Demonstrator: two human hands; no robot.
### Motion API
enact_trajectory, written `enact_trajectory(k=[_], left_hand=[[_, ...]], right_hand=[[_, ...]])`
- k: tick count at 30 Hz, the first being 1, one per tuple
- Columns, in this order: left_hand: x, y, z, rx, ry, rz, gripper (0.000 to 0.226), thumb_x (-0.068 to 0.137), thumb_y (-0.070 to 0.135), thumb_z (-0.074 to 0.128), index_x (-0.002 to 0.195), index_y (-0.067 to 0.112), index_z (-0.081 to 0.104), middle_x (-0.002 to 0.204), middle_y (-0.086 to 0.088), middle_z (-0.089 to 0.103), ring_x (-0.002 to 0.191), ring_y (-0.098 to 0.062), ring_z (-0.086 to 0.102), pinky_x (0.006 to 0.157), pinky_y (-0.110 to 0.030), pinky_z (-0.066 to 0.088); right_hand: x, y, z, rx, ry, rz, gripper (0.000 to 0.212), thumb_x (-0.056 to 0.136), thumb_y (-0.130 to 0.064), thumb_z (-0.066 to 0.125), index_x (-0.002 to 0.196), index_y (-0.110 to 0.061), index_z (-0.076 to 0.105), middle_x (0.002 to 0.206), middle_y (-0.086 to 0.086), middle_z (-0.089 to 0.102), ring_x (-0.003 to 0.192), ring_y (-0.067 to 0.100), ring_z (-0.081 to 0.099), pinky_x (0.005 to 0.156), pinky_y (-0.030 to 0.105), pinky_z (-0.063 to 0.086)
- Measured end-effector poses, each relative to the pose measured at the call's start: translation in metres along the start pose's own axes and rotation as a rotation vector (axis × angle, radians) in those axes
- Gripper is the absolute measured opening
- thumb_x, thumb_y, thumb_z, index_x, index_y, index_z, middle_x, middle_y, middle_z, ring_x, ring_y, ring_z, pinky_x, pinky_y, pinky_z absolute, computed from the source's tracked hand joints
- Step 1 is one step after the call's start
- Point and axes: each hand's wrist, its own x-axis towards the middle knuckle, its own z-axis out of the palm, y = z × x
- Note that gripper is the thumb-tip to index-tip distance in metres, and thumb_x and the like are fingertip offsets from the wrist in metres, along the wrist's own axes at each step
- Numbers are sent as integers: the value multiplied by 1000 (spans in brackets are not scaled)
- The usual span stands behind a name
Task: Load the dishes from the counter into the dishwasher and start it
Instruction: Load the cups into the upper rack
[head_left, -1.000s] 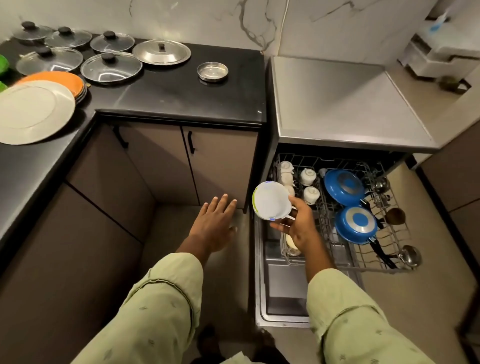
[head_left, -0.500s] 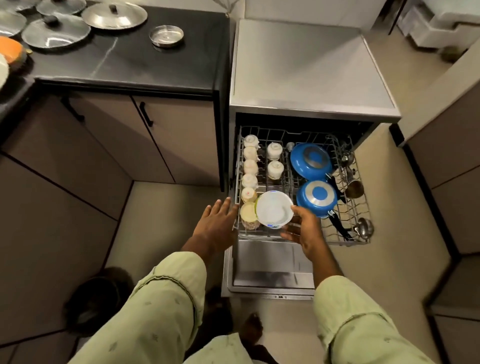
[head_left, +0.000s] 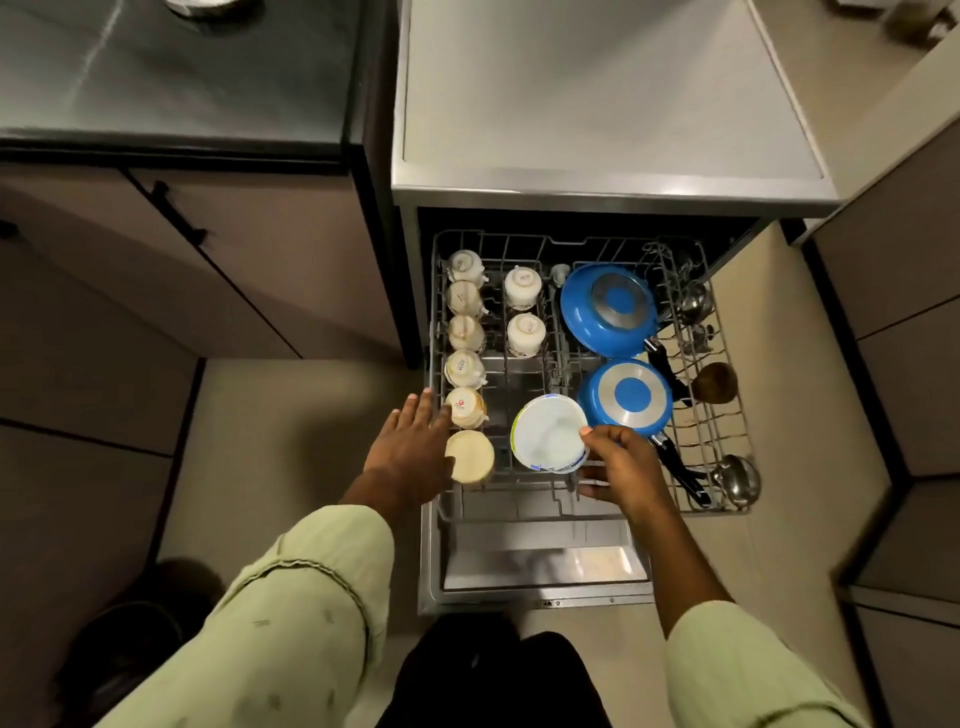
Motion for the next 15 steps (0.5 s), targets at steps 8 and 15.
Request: enact_trajectory(k=[8, 15], left_hand=[[78, -19, 30, 58, 100, -47, 68, 105, 28, 34, 157, 6, -4, 163, -18, -15, 152, -28, -11, 120, -35, -4], [108, -28, 61, 100, 329, -25, 68, 98, 20, 39, 154, -4, 10, 160, -23, -9, 145, -28, -12, 117, -40, -4]], right_hand=[[112, 13, 37, -339, 166, -183, 43, 83, -39, 74, 115, -17, 56, 105, 0, 64, 98, 22, 62, 86, 40, 53], [179, 15, 74, -501, 210, -265, 46, 79, -46, 74, 113, -17, 62, 108, 4, 68, 94, 23, 63, 72, 27, 42]])
